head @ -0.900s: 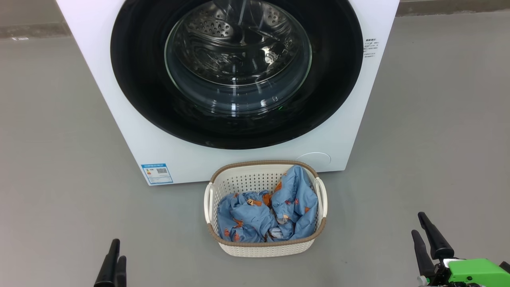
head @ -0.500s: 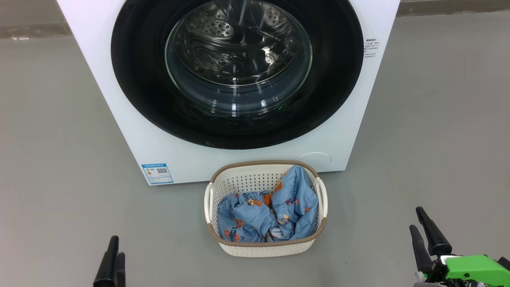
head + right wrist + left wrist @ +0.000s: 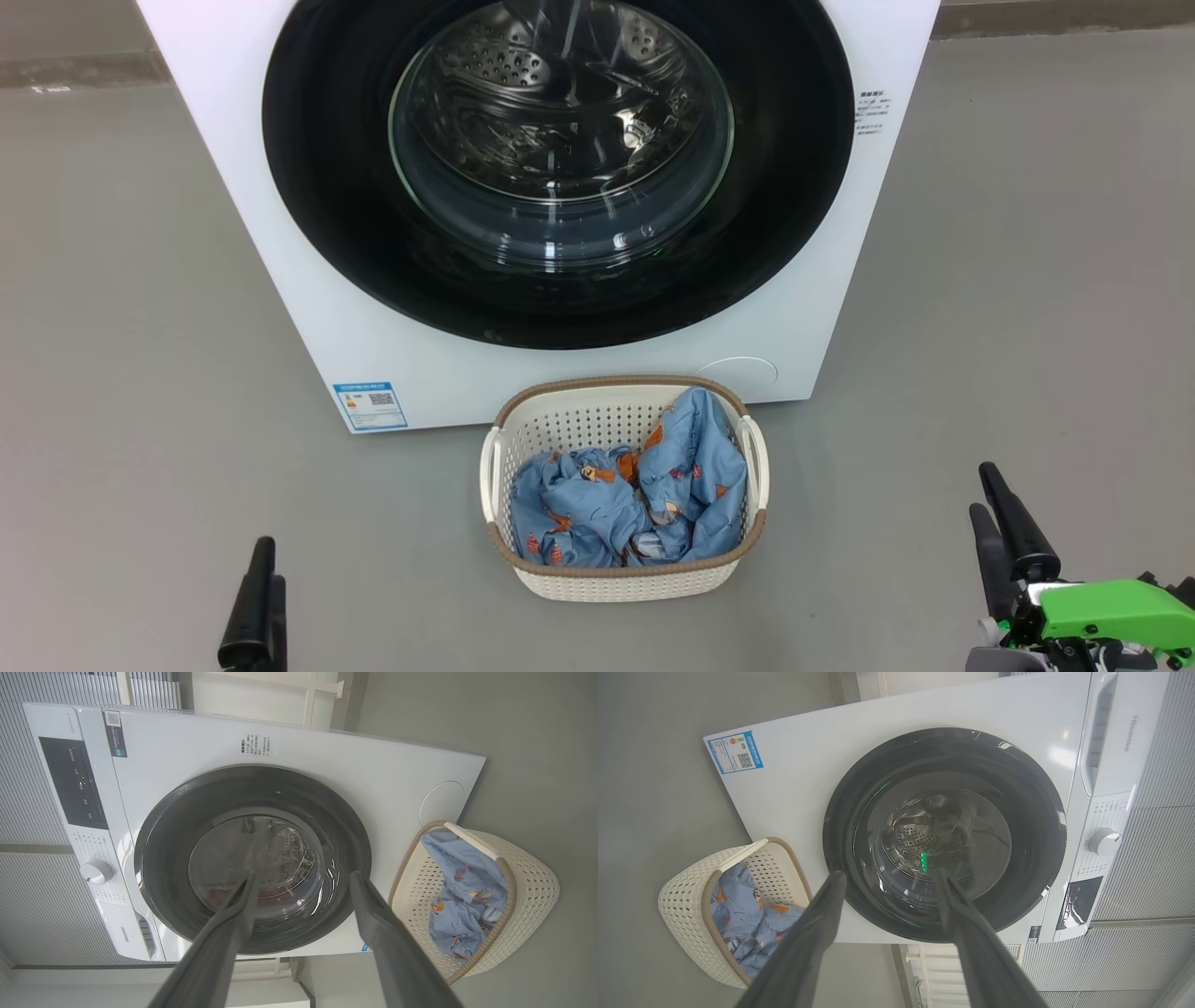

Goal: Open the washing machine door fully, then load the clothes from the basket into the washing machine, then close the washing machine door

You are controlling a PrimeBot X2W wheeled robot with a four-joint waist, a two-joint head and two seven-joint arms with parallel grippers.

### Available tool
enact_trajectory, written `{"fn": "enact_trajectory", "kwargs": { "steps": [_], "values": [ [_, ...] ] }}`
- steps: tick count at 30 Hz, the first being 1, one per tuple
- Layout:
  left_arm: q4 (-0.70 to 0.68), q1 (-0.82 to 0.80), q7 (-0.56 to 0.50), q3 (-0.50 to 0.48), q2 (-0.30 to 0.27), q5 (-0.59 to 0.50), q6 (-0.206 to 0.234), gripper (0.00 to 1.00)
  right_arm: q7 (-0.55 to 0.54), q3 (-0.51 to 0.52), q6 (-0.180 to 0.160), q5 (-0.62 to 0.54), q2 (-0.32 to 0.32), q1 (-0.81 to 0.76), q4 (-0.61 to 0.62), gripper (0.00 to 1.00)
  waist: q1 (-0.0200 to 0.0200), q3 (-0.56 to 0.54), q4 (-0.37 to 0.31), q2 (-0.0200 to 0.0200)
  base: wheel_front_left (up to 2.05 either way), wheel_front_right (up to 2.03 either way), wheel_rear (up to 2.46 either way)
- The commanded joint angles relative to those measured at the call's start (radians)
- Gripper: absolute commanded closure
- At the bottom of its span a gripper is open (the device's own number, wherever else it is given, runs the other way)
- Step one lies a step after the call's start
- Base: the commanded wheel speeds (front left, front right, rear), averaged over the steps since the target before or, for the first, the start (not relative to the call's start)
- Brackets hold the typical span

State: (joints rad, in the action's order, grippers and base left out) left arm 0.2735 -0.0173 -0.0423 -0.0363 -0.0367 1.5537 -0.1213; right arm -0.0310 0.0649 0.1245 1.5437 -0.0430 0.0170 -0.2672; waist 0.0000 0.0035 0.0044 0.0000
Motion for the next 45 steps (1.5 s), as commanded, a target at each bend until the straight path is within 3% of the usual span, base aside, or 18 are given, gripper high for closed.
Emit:
{"fn": "enact_trajectory", "kwargs": {
  "steps": [1,16,33,45],
  "values": [
    [-0.036,-0.041,0.01,-0.003,-0.019,-0.017,-0.003,0.0,0.012,-0.01,0.002,-0.017,-0.018,0.049,0.036,0.0,0.0,0.0,0.0,0.0,0.0,0.0,0.0],
    [-0.063,-0.058,0.067,0.063,-0.067,-0.123,-0.004,0.0,0.056,-0.052,0.002,-0.144,-0.033,0.066,0.083,0.0,0.0,-0.001,0.004,0.0,0.0,0.0,0.0],
    [-0.054,-0.083,0.122,0.095,-0.098,-0.467,0.039,0.0,0.11,-0.12,0.003,-0.403,-0.078,0.088,0.092,0.0,0.0,-0.002,0.007,0.0,0.0,0.0,0.0],
    [-0.058,-0.083,0.154,0.104,-0.1,-0.638,0.035,0.0,0.142,-0.152,0.004,-0.59,-0.092,0.11,0.096,0.0,0.0,-0.002,0.007,0.0,0.0,0.0,0.0]
  ]
}}
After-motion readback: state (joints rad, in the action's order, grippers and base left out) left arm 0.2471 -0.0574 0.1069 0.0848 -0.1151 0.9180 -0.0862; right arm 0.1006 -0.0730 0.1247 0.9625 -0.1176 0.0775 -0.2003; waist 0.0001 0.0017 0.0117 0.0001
